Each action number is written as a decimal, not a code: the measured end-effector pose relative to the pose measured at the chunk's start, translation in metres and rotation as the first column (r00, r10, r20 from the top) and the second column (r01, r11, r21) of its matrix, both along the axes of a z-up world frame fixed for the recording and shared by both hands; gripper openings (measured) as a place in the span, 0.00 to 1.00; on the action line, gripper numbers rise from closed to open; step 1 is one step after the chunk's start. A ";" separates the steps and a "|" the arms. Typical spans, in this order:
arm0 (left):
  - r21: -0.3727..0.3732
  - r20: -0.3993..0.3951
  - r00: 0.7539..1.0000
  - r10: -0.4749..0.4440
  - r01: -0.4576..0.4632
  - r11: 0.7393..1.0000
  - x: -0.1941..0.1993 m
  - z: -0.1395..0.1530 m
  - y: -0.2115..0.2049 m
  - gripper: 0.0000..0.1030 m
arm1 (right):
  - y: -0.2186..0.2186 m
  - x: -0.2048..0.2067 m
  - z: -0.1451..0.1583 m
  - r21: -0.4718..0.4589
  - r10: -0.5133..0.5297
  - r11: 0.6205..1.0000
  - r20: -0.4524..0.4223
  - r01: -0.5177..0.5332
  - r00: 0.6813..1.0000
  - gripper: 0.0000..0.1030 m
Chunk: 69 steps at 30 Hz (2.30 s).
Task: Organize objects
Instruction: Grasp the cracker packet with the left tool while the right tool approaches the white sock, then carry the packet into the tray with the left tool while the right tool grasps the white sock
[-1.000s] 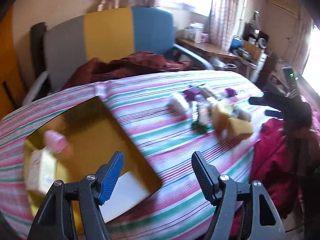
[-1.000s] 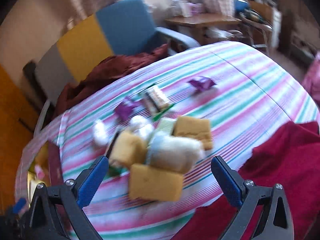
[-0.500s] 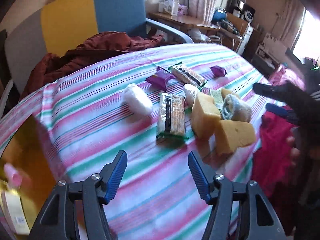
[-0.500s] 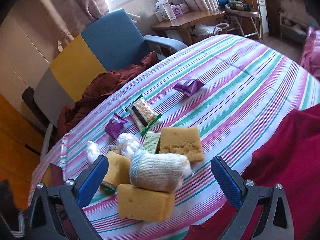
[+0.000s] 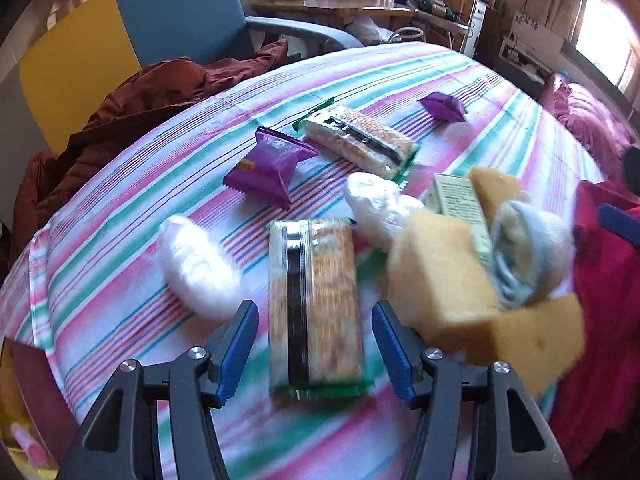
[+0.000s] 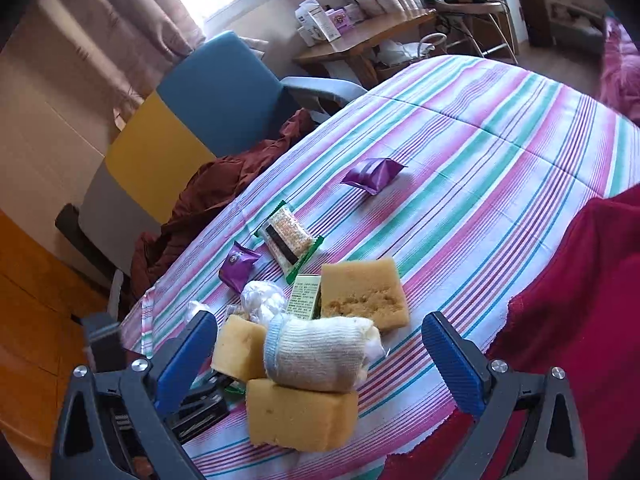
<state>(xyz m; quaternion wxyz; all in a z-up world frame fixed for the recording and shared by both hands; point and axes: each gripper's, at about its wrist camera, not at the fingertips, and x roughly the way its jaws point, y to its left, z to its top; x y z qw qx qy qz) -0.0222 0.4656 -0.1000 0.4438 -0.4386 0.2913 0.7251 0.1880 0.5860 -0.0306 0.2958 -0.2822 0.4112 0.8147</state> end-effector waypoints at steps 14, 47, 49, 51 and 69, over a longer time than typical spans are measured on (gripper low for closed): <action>0.057 0.041 0.999 0.019 -0.021 0.998 0.022 -0.011 -0.049 0.46 | -0.009 -0.031 -0.024 -0.036 0.122 0.992 0.156 -0.118 0.980 1.00; 0.233 -0.021 0.983 0.183 -0.173 0.957 0.069 0.054 -0.161 0.46 | -0.037 -0.036 0.027 0.276 0.188 0.943 0.022 -0.187 0.982 0.72; 0.247 -0.011 0.979 0.204 -0.195 0.949 0.066 0.061 -0.175 0.46 | -0.044 -0.039 0.031 0.291 0.216 0.933 0.015 -0.211 0.976 0.72; 0.271 0.006 0.970 0.243 -0.235 0.933 0.060 0.071 -0.197 0.46 | -0.053 -0.039 0.034 0.304 0.243 0.923 0.017 -0.237 0.970 0.72; 0.359 0.084 0.739 0.669 -0.648 0.671 0.002 0.084 -0.396 0.46 | -0.241 -0.136 0.058 0.300 0.698 0.675 0.035 -0.674 0.715 0.72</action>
